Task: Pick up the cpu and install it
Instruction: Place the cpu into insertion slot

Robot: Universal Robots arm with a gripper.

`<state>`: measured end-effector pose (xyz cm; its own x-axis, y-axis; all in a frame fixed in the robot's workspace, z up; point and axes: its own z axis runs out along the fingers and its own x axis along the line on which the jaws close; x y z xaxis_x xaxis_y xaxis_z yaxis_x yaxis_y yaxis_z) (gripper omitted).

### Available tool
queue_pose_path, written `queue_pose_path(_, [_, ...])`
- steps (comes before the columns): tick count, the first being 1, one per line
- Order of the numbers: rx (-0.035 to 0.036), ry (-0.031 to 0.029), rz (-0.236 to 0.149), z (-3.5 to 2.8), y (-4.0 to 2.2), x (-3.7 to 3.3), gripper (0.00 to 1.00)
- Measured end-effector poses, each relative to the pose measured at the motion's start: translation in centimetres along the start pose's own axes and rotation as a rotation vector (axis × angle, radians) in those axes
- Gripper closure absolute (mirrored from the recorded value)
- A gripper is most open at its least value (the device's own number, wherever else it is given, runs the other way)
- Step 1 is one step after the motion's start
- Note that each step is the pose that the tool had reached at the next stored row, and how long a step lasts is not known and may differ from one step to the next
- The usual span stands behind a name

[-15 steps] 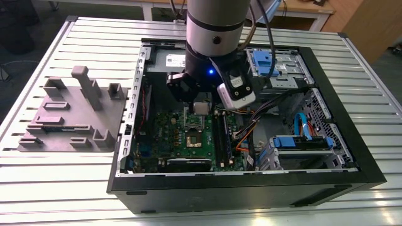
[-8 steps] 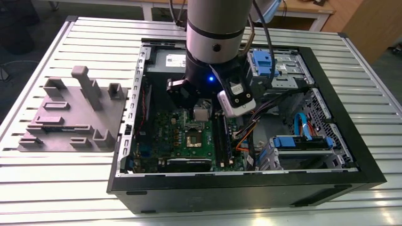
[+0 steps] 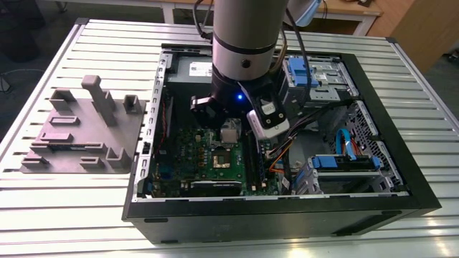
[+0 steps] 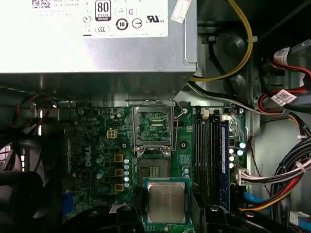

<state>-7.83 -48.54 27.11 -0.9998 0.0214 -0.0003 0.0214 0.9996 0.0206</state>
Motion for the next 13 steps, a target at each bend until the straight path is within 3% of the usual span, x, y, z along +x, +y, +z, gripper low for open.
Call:
queue_pose_path(4, [-0.0002, 0.0004, -0.019, 0.74, -0.05, 0.0, 0.53])
queue_pose_path(13, [-0.0006, 0.0005, -0.021, 2.37, -0.24, 0.1, 0.53])
